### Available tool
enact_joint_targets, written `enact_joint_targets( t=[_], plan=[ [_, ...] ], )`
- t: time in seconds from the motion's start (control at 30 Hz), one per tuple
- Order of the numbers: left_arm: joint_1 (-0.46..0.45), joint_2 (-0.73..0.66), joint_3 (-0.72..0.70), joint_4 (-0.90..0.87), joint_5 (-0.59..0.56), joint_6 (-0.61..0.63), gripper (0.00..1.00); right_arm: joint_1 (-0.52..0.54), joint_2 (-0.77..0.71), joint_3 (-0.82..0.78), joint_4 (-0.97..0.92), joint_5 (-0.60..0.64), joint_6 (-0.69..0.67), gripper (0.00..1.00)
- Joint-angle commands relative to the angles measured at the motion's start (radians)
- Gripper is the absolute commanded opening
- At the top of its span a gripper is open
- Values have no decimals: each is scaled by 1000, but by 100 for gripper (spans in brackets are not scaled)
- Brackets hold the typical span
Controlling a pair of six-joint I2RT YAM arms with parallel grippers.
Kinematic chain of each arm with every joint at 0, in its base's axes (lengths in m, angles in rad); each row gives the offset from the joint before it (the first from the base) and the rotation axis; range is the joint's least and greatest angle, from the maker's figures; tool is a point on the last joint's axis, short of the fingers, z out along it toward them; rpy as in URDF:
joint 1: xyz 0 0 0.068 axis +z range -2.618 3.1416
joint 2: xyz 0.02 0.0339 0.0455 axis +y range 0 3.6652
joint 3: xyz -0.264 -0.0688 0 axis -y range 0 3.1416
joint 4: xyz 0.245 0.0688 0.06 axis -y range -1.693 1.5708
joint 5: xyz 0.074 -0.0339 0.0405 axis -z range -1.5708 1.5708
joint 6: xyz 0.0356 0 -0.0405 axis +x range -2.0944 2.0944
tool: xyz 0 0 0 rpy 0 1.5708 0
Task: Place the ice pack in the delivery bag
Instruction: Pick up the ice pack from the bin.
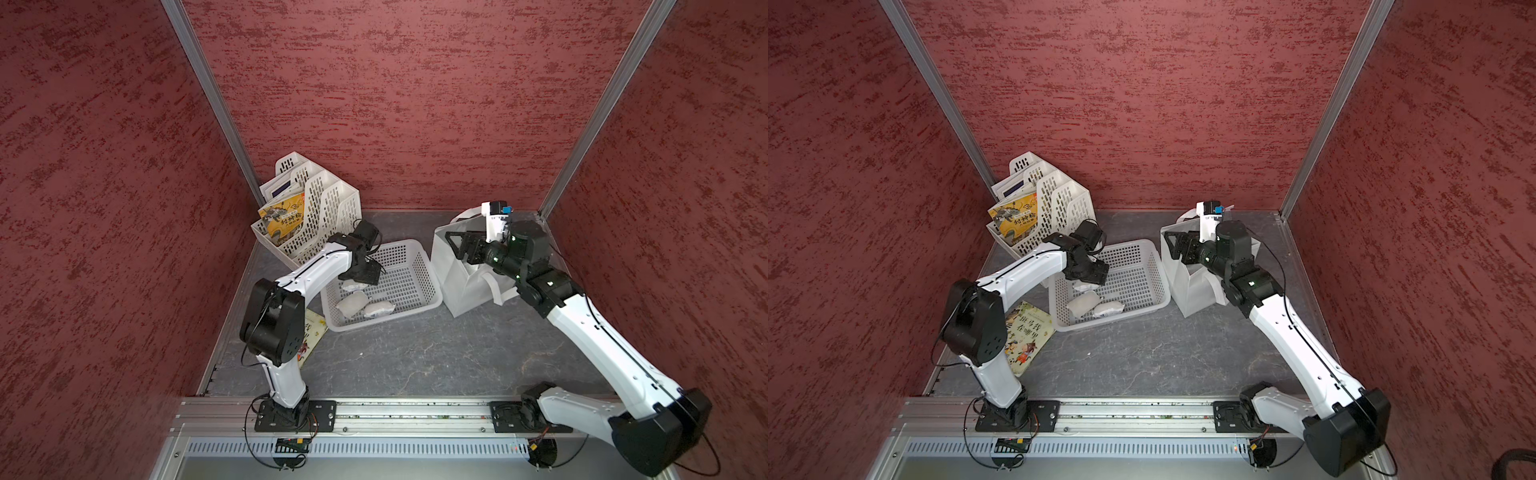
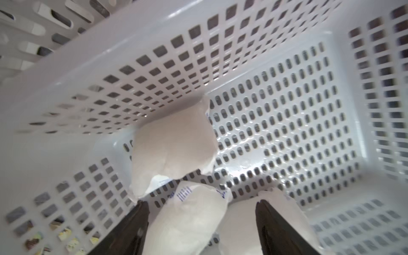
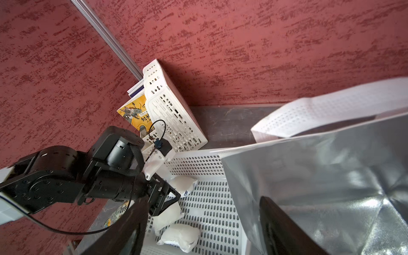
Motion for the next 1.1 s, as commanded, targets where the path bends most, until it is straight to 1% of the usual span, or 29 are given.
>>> enact_joint_targets(
  t=[0.0, 0.17, 0.23, 0.3, 0.37, 0.43, 0.5, 0.57, 0.7, 0.73, 0.8, 0.87, 0.9, 0.97, 1.0, 1.03, 1.07],
  plan=[
    [-1, 74, 41, -3, -98, 133, 80, -14, -22, 20, 45, -41, 18, 83],
    [-2, 159, 37, 127, -166, 289, 81, -23, -20, 30, 19, -49, 4, 83],
    [-2, 183, 34, 172, -191, 335, 81, -28, -29, 34, 2, -46, -5, 83],
    [-1, 206, 42, 201, -207, 358, 78, -32, -39, 37, -12, -44, -11, 83],
    [1, 241, 64, 182, -196, 347, 72, -35, -49, 38, -28, -39, -15, 83],
    [-2, 264, 65, 166, -186, 333, 67, -39, -62, 36, -36, -31, -17, 83],
    [-5, 277, 38, 168, -178, 321, 64, -41, -74, 33, -40, -23, -17, 83],
    [-9, 275, 10, 176, -176, 307, 57, -43, -82, 32, -45, -16, -18, 83],
    [-20, 216, -34, 193, -176, 289, 35, -46, -91, 37, -71, 5, -29, 83],
    [-25, 190, -34, 188, -173, 288, 32, -49, -94, 44, -95, 24, -43, 83],
    [-35, 134, -10, 162, -151, 286, 25, -65, -100, 82, -182, 114, -67, 84],
    [-49, 68, 35, 126, -112, 279, 23, -138, -103, 132, -278, 225, -70, 86],
    [-54, 30, 59, 112, -82, 271, 23, -217, -98, 160, -331, 224, -59, 85],
    [-66, -30, 114, 88, 7, 251, 23, -371, -68, 211, -408, 158, -55, 85],
    [-75, -63, 139, 88, 61, 239, 23, -422, -51, 230, -431, 121, -60, 85],
    [-86, -96, 155, 103, 124, 227, 23, -506, -12, 271, -478, 46, -82, 86],
    [-102, -126, 166, 126, 191, 212, 23, -539, 6, 287, -497, 3, -97, 87]
  ],
)
